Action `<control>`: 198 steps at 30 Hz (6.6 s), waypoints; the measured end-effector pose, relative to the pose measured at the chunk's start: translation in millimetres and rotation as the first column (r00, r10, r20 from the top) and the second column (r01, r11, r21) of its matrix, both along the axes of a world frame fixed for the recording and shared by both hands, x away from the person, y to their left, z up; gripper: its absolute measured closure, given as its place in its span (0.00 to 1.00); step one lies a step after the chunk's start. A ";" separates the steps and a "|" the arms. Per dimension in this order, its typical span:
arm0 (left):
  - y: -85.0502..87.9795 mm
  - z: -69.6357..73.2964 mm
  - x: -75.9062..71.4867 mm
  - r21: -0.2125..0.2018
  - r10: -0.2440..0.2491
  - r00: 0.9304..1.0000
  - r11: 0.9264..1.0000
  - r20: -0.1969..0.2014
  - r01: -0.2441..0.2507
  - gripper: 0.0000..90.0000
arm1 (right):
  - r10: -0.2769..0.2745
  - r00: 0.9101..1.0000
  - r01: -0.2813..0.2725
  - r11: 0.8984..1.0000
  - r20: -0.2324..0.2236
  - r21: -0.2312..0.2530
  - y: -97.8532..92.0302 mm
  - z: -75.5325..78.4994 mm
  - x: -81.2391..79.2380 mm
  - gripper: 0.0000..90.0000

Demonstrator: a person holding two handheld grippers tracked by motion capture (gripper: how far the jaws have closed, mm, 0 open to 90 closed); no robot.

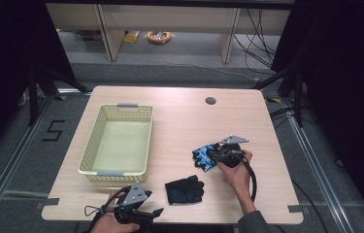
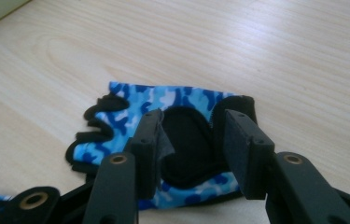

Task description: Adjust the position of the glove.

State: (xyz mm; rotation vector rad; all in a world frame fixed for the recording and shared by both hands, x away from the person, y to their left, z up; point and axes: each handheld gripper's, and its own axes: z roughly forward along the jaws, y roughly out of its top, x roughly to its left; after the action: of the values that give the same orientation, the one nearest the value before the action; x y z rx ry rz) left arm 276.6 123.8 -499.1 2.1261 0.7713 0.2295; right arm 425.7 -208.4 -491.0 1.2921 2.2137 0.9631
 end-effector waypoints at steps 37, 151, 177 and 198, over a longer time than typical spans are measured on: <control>4.6 -1.0 4.5 0.007 0.004 1.000 1.000 0.014 -0.004 0.34 | 0.003 0.998 -0.006 0.999 0.062 0.045 -8.5 21.6 0.6 0.81; -27.1 7.4 2.3 -0.204 -0.005 0.992 0.979 -0.122 -0.020 0.92 | 0.313 0.947 -0.296 0.938 -0.071 0.182 47.8 20.7 -137.5 0.95; -61.0 -5.5 -9.0 -0.236 -0.043 0.978 0.972 -0.202 -0.005 0.87 | 0.479 0.870 -0.486 0.873 -0.121 -0.040 90.7 33.7 -91.0 0.93; -32.8 3.3 -11.0 -0.202 -0.042 0.986 0.979 -0.162 0.009 0.65 | 0.468 0.881 -0.471 0.881 -0.066 -0.044 89.5 18.9 -86.8 0.61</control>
State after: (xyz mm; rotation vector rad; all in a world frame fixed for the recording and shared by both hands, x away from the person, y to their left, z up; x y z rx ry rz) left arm 265.5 91.0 -495.8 1.9787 0.8265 -0.0396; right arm 338.9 -118.9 -472.2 0.7661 2.6419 1.0237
